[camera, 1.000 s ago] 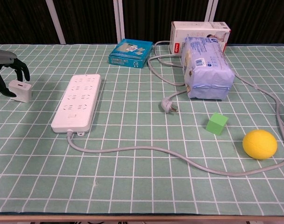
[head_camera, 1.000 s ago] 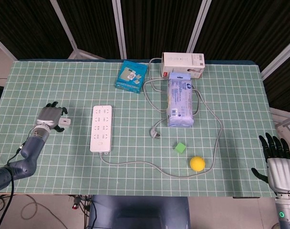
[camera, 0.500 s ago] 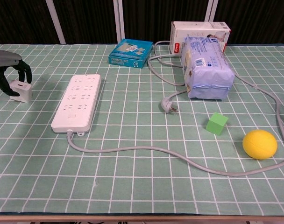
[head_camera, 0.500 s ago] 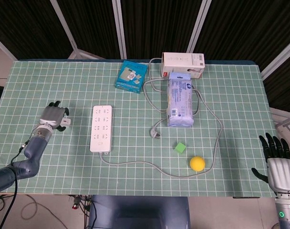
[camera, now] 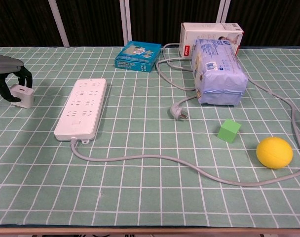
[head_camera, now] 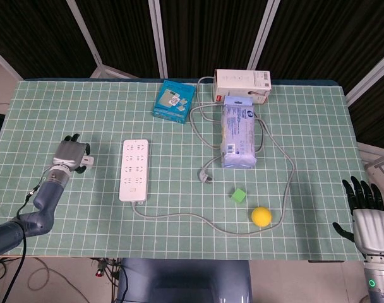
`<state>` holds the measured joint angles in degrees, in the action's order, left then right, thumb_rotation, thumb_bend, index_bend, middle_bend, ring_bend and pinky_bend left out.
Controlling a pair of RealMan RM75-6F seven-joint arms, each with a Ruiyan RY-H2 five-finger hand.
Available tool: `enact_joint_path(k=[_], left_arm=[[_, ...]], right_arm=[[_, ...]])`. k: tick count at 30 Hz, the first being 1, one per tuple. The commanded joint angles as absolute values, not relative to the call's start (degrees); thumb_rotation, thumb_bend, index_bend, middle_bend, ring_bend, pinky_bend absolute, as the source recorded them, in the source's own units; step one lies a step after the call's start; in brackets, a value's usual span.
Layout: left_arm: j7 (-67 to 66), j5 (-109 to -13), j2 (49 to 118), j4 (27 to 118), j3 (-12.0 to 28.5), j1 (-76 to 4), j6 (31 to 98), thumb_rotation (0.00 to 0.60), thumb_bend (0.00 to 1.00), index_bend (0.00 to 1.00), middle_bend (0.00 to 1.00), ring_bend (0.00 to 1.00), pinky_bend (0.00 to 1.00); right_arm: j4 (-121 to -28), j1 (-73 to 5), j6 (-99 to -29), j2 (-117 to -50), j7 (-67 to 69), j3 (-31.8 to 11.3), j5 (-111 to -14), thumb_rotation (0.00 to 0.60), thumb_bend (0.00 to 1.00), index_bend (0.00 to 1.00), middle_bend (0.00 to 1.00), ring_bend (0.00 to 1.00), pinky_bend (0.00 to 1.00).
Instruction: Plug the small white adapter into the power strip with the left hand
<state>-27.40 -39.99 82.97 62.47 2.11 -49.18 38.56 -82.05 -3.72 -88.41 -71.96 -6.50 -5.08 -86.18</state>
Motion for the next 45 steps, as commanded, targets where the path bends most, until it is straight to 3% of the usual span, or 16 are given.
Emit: enact_joint_path(k=[1,20,28,33,36,45], left_arm=[[-27.11,-40.78,83.39,62.22,2.30,-49.20,38.82,0.600,0.31,0.43,0.44,0.06,0.14],[-25.55,-46.43,84.01,61.68,2.51,-48.30,40.45,0.600,0.43,0.52,0.54,0.14,0.18],[-19.96,-53.35,81.50,66.56,4.69,-46.83,46.00,0.600,0.43,0.54,0.59,0.20,0.23],[-7.80,-63.71,79.20,71.79,6.17,-43.45,53.75,0.600,0.43,0.55,0.60,0.21,0.25],[6.88,-71.72,78.98,73.36,6.50,-39.85,60.65,0.600,0.43,0.56,0.60,0.21,0.25],[35.89,-82.12,82.40,66.92,5.80,-35.49,69.99,0.600,0.43,0.57,0.62,0.23,0.25]], right_arm=[[-81.94,-3.76,-88.29,-72.09,-6.59,-5.09,-86.06,0.600,0.16,0.00,0.00,0.01,0.04],[-82.81,-3.59,-88.32,-71.91,-6.16,-5.54,-85.18,0.600,0.17,0.00,0.00,0.01,0.04],[-82.97,-3.56,-88.45,-71.95,-6.20,-5.54,-85.24,0.600,0.16,0.00,0.00,0.01,0.04],[-83.13,-3.46,-88.77,-71.98,-6.23,-5.69,-85.17,0.600,0.16,0.00,0.00,0.01,0.04],[-83.28,-3.37,-89.06,-72.00,-6.31,-5.79,-85.17,0.600,0.16,0.00,0.00,0.01,0.04],[-83.24,-3.39,-88.94,-72.44,-7.22,-5.71,-85.05,0.600,0.16,0.00,0.00,0.01,0.04]])
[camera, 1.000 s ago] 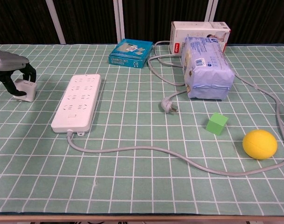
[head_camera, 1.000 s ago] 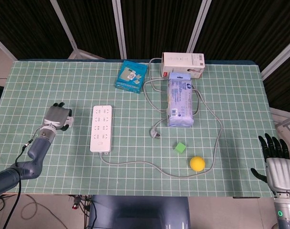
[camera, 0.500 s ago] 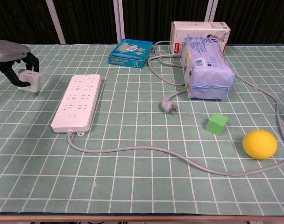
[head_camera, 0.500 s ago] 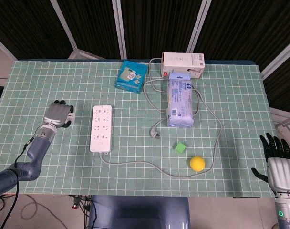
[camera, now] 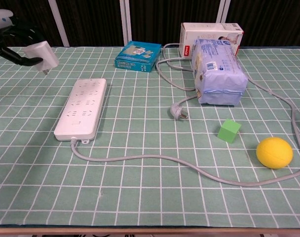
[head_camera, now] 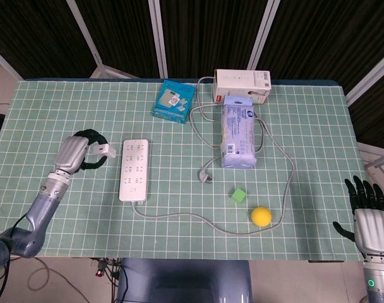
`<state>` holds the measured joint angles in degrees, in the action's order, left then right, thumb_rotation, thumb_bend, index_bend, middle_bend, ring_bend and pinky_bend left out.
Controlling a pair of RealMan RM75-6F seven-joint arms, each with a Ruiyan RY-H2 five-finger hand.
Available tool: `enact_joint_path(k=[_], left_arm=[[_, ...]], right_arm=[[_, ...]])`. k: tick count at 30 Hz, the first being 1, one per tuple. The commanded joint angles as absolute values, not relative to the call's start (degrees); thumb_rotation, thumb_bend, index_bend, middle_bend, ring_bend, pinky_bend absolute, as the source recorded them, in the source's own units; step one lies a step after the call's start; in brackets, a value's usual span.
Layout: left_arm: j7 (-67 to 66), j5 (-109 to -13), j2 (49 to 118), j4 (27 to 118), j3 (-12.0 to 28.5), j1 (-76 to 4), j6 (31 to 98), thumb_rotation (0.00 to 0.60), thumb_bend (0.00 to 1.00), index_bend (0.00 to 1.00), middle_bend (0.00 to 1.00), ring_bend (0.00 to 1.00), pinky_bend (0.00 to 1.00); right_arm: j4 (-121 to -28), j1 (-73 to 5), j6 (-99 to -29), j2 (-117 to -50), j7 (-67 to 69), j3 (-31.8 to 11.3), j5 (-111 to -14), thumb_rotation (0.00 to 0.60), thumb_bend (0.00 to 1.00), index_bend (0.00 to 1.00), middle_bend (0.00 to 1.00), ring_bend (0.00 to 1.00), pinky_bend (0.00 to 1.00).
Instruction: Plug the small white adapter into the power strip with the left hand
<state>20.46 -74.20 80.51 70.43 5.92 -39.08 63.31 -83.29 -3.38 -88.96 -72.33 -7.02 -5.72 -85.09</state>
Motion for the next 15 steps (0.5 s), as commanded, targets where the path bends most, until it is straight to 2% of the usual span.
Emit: enact_joint_path(k=[1,8,15], left_arm=[[36.41,-82.45,82.55,66.42,5.65,-35.56,69.87,0.600,0.43,0.57,0.62,0.23,0.25],[36.45,-85.50,84.25,63.26,4.43,-37.21,68.00,0.600,0.43,0.58,0.63,0.24,0.25],[29.43,-85.00,83.25,68.30,4.85,-38.61,65.16,0.600,0.43,0.58,0.63,0.24,0.25]], right_arm=[[-83.23,-3.39,-88.94,-72.47,-7.27,-5.71,-85.04,0.600,0.16,0.00,0.00,0.01,0.04],[-83.18,-3.31,-89.09,-72.60,-7.41,-5.91,-84.76,0.600,0.17,0.00,0.00,0.01,0.04],[-83.42,-3.18,-89.10,-72.19,-6.42,-6.24,-84.23,0.600,0.16,0.00,0.00,0.01,0.04]])
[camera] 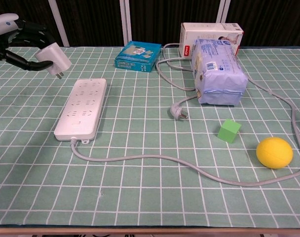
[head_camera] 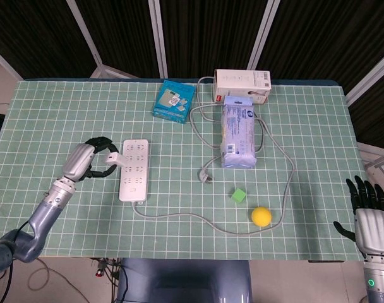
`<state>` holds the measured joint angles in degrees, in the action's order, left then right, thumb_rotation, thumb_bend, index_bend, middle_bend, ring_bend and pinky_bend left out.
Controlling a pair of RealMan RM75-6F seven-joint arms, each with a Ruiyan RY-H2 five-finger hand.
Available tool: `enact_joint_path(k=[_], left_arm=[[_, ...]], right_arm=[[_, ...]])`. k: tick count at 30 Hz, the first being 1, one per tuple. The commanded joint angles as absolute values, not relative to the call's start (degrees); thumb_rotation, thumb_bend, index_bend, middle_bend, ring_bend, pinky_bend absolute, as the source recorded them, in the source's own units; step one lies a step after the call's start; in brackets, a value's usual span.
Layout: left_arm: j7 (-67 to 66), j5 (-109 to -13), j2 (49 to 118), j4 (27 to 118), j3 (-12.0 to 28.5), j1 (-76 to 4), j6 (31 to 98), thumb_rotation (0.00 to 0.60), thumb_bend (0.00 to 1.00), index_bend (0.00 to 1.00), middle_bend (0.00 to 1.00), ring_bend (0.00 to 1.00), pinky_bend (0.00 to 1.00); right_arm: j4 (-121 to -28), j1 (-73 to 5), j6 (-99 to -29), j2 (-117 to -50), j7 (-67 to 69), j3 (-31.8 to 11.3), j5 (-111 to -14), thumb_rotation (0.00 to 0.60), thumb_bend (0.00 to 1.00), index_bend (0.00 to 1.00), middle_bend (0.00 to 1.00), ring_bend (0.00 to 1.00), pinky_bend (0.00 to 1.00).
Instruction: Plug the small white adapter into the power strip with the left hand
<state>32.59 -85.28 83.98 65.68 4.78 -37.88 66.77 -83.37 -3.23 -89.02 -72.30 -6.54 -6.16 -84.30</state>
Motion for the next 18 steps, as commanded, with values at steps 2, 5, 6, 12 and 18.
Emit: enact_joint_path(k=[2,5,6,12,18], left_arm=[[26.04,-84.21,82.38,70.47,4.89,-39.10,63.41,0.600,0.44,0.58,0.63,0.24,0.24],[19.93,-81.46,81.20,74.57,5.59,-39.39,61.12,0.600,0.44,0.58,0.63,0.25,0.22],[17.61,-80.40,80.91,75.99,5.84,-39.42,60.56,0.600,0.44,0.58,0.63,0.25,0.22],[6.52,-74.55,79.32,83.49,6.91,-39.26,58.69,0.600,0.44,0.57,0.63,0.25,0.21],[0.40,-70.68,80.20,85.76,7.38,-39.01,58.43,0.600,0.44,0.57,0.63,0.25,0.21]], right_arm=[[-83.50,-3.15,-89.21,-72.06,-6.22,-6.28,-84.31,0.600,0.16,0.00,0.00,0.01,0.04],[-83.60,-3.14,-89.16,-71.94,-6.10,-6.25,-84.31,0.600,0.16,0.00,0.00,0.01,0.04],[-83.68,-3.12,-89.10,-71.91,-6.07,-6.26,-84.22,0.600,0.16,0.00,0.00,0.01,0.04],[-83.94,-3.05,-89.22,-71.64,-5.93,-6.36,-84.16,0.600,0.16,0.00,0.00,0.01,0.04],[-84.05,-3.01,-89.36,-71.49,-5.79,-6.38,-84.27,0.600,0.16,0.00,0.00,0.01,0.04]])
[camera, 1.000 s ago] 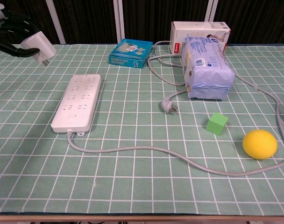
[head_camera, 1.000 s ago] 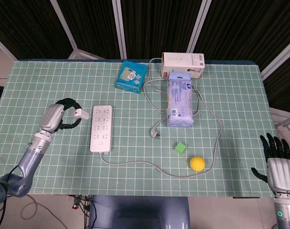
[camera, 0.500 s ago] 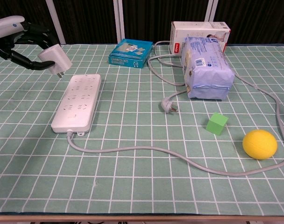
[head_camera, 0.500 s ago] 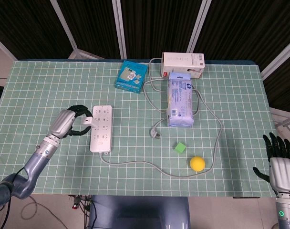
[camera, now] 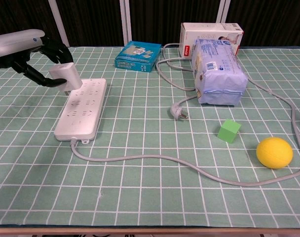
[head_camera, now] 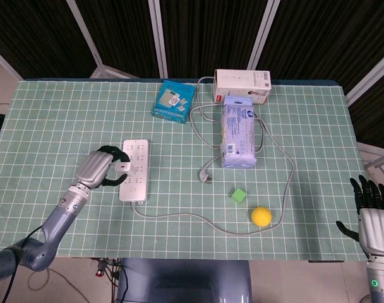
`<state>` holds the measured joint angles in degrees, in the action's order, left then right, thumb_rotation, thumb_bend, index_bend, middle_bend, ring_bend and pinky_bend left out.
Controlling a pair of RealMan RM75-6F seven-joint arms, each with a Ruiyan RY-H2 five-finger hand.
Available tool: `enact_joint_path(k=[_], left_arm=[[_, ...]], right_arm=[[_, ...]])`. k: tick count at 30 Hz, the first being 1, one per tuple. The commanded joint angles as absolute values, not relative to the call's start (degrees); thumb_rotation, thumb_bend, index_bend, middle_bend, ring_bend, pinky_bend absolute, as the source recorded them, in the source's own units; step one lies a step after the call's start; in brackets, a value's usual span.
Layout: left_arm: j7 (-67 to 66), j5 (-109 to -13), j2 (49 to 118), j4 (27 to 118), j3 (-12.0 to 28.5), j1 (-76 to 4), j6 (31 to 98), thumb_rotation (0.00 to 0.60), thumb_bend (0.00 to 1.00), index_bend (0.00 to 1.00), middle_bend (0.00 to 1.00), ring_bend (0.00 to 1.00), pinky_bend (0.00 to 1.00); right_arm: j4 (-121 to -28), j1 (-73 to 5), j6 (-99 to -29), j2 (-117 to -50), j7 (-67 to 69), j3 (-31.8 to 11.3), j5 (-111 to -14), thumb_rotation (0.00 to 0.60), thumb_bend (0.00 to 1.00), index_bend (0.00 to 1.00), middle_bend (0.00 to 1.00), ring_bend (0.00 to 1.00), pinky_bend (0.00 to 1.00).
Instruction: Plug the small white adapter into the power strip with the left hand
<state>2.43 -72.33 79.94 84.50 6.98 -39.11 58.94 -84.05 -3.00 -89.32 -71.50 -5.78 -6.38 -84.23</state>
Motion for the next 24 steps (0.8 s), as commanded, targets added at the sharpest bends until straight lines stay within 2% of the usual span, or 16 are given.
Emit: enact_joint_path(k=[1,24], left_arm=[[-0.30,-70.48,80.51,85.66,7.29,-38.99,58.42,0.600,0.44,0.57,0.63,0.25,0.21],[-5.72,-71.32,86.79,78.92,6.22,-39.40,57.64,0.600,0.44,0.57,0.63,0.25,0.19]], right_arm=[[-84.04,-3.01,-89.42,-71.48,-5.78,-6.40,-84.31,0.600,0.16,0.00,0.00,0.01,0.04],[-83.80,-2.84,-89.98,-71.30,-4.71,-6.69,-84.40,0.600,0.16,0.00,0.00,0.01,0.04]])
